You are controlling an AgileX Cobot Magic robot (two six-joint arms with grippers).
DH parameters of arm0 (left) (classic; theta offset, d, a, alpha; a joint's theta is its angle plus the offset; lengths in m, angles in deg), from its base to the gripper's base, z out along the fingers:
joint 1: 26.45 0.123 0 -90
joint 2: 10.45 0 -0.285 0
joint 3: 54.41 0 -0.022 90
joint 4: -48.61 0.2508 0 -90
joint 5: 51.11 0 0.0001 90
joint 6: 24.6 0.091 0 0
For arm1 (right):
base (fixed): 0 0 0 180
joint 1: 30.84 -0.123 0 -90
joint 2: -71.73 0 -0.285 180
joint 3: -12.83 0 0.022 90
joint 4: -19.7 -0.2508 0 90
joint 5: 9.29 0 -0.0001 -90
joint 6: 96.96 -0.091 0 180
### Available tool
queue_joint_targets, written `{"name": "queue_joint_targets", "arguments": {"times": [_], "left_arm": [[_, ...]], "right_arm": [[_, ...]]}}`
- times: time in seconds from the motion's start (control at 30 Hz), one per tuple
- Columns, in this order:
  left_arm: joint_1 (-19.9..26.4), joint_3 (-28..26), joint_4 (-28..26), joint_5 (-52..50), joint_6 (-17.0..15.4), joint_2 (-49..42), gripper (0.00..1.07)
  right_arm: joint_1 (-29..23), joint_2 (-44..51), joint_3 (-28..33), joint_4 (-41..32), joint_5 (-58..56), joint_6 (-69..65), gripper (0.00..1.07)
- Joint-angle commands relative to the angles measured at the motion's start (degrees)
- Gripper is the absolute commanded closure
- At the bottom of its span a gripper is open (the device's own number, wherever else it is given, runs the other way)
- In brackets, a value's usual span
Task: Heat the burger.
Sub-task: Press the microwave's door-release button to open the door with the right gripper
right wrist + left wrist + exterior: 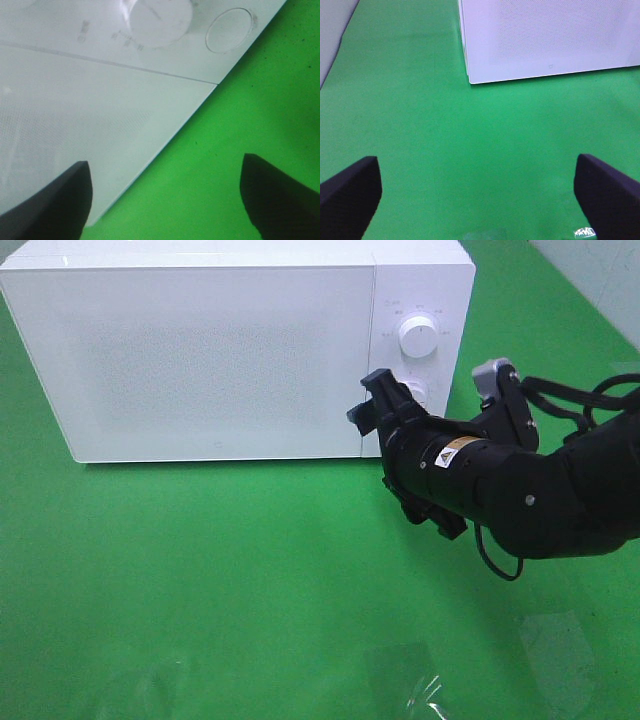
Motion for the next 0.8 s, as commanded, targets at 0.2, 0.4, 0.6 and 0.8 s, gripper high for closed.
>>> {"name": "queue_joint_targets", "arguments": {"times": [0.2,0.4,0.6,0.8], "left_arm": [[0.17,0.29,-0.11,-0.29,-0.29,-1.32,0.03],[0.17,0.29,-0.11,-0.29,-0.29,-1.32,0.03],[0.17,0.29,-0.11,-0.29,-0.29,-1.32,0.03],[0.17,0.29,-0.11,-0.29,-0.29,-1.32,0.03]], "right_arm": [[0.46,10.83,0.0,4.3,-19.77,30.14,0.35],[0.46,16.1,-0.11,11.69,-31.91,38.56,0.35],[0.46,22.06,-0.11,21.72,-42.51,39.65,0.3],[0.46,28.53,-0.11,27.39,-50.71,39.65,0.28]]}}
